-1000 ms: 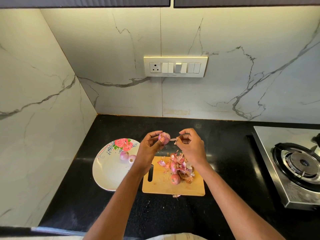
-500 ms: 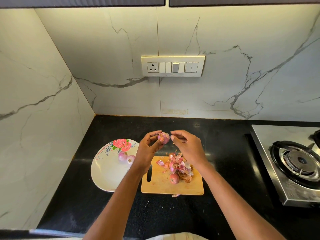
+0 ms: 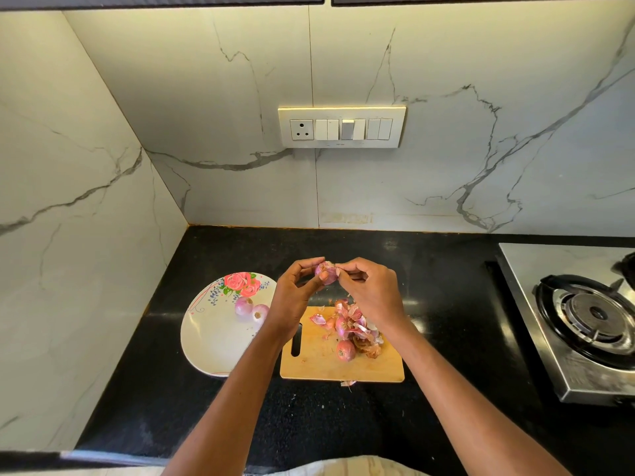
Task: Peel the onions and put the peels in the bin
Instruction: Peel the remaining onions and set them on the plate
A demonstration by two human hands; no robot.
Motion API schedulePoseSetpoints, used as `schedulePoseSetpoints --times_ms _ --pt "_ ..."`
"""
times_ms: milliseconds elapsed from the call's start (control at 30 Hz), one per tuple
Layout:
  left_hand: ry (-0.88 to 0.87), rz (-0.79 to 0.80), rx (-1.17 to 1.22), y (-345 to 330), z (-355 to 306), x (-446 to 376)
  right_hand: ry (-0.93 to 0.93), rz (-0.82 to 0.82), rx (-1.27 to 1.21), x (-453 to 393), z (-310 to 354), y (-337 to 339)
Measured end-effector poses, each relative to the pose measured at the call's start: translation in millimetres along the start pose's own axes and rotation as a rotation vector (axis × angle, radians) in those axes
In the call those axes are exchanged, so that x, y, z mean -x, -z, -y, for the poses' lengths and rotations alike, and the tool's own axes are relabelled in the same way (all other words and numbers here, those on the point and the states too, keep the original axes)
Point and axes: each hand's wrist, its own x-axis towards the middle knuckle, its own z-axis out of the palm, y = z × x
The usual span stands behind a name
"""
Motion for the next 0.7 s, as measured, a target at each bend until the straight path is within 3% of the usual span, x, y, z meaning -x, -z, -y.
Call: schedulePoseSetpoints --times_ms 167,367,467,700 --pt "0.005 -0.002 0.002 -3.5 -1.1 2.8 -0.052 -0.013 -0.029 1.4 -4.7 -0.9" --pt "0.005 -0.003 0.038 1.2 -2.4 6.0 -0.201 0.024 -0.307 -3.3 -6.6 -3.2" --pt "-0.001 0.002 0.030 1.6 -1.8 6.4 -0.170 0.072 -0.261 -1.5 -4.2 -4.1" --pt "0.012 0.039 0.027 3.7 -2.8 6.4 -0.097 0.014 -0.182 -1.8 -4.0 -2.5"
